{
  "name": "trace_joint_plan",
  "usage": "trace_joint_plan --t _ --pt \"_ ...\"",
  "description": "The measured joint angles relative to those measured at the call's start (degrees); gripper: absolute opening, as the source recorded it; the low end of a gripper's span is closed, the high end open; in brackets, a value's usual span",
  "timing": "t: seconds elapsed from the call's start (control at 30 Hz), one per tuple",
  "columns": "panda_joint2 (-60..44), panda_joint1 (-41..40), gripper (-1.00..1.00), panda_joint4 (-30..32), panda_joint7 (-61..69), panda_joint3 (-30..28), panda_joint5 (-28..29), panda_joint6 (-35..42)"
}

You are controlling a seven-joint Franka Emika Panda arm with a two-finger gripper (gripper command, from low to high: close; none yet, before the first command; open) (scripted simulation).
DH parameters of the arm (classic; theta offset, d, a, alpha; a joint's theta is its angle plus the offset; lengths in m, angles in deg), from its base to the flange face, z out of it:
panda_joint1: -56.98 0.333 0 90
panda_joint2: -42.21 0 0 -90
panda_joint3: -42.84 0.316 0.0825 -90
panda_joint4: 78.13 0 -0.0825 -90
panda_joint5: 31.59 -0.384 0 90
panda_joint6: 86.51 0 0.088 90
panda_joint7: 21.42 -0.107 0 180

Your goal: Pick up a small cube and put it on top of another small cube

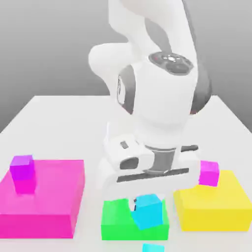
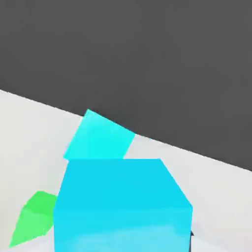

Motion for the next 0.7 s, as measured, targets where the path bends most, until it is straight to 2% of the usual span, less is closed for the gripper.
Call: trace_joint_plan --t 0.13,0.2,0.27,0.37,0.4,0.6,0.7 --pt "7.99 -13.93 -1.0 4.93 -1.53 -6.42 -1.71 2.47" --pt "12.7 -18.28 -1.0 7.74 -1.93 -10.48 -3.41 4.16" --pt "14.56 -21.14 -1.0 10.0 -1.77 -13.64 -5.12 3.73" --pt "10.39 -21.61 -1.0 11.96 -0.52 -14.93 -7.2 -2.27" --pt "8.68 -21.61 1.0 12.49 -0.12 -15.08 -7.75 -4.47" --pt "7.82 -21.64 1.0 12.75 0.04 -15.16 -7.97 -5.58" --pt "11.22 -21.94 1.0 11.84 -0.85 -14.87 -6.83 -1.34"
